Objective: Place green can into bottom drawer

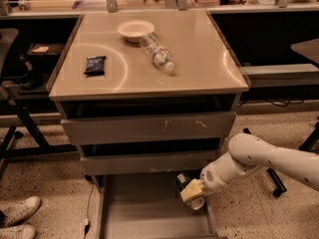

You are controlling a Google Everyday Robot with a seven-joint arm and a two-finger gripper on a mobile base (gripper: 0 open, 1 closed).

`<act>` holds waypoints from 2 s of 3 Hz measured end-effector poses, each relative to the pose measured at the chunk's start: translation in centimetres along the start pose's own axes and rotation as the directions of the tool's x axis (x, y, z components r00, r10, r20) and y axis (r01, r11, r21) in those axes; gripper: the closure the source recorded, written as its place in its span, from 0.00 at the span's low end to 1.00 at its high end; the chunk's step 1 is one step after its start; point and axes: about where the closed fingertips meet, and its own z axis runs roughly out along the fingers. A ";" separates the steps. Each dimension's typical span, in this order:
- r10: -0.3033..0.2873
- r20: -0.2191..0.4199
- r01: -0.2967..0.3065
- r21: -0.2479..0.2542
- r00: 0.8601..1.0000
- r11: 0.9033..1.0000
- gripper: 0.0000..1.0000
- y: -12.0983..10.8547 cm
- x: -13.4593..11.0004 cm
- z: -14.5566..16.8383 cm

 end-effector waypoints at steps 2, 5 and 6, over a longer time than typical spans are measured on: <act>0.049 0.032 -0.045 -0.101 0.998 0.994 1.00 -1.6 0.7 5.9; 0.123 0.042 -0.108 -0.263 0.992 0.959 1.00 -3.7 2.3 13.4; 0.183 0.083 -0.153 -0.284 0.980 0.946 1.00 -5.4 2.0 16.0</act>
Offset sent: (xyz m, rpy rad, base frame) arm -0.0137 0.0475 -0.1470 0.2317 0.0786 -0.1382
